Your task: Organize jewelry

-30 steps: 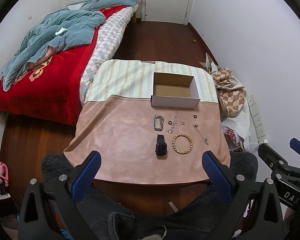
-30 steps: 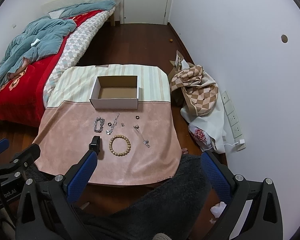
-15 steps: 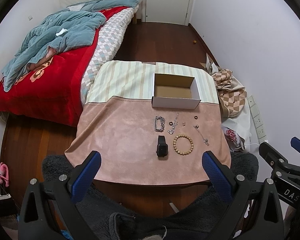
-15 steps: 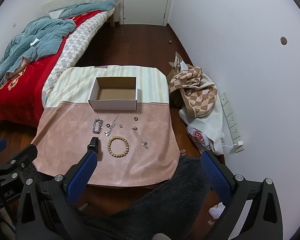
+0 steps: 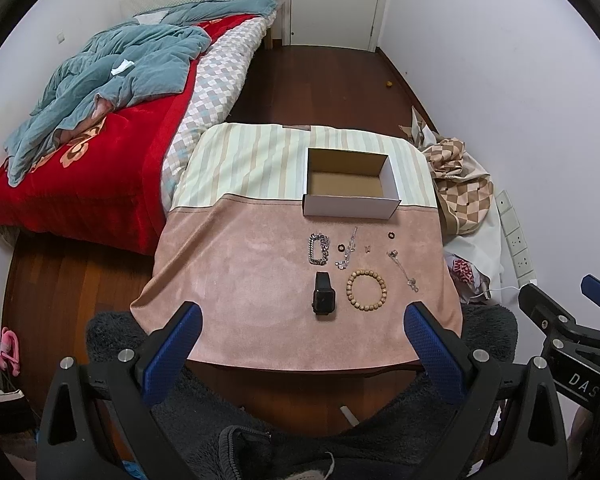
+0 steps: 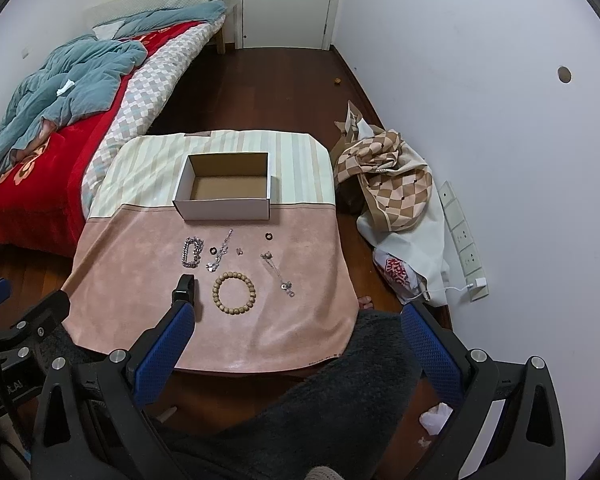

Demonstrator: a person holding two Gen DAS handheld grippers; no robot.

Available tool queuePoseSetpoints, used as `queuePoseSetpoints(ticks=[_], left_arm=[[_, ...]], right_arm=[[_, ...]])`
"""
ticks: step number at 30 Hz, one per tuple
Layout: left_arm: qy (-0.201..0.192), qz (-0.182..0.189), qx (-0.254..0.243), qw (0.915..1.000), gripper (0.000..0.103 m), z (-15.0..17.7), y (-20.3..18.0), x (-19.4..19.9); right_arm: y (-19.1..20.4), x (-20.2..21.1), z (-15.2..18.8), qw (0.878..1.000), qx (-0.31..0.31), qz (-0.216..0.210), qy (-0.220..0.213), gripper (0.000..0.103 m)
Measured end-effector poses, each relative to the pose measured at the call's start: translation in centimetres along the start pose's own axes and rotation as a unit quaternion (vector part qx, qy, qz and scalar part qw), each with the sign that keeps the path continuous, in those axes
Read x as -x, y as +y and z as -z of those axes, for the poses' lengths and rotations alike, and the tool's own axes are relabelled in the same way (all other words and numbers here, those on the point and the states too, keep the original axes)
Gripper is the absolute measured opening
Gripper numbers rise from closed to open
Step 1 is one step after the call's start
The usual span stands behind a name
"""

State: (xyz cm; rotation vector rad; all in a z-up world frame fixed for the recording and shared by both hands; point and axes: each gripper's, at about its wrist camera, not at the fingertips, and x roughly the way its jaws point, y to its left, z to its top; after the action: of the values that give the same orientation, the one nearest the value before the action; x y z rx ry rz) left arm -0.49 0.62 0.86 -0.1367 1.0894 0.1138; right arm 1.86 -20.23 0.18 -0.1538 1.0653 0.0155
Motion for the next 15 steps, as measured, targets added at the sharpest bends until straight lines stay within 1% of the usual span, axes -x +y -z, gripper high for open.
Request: queuePoseSetpoints(ticks=[15], left_arm=[[0.000,0.000,-0.001,1.0000,0.103,0.05,-0.26,-0.02]], right_arm=[[-0.19,0.02,0.00,1.000,-0.001,-0.001,0.000,0.103]])
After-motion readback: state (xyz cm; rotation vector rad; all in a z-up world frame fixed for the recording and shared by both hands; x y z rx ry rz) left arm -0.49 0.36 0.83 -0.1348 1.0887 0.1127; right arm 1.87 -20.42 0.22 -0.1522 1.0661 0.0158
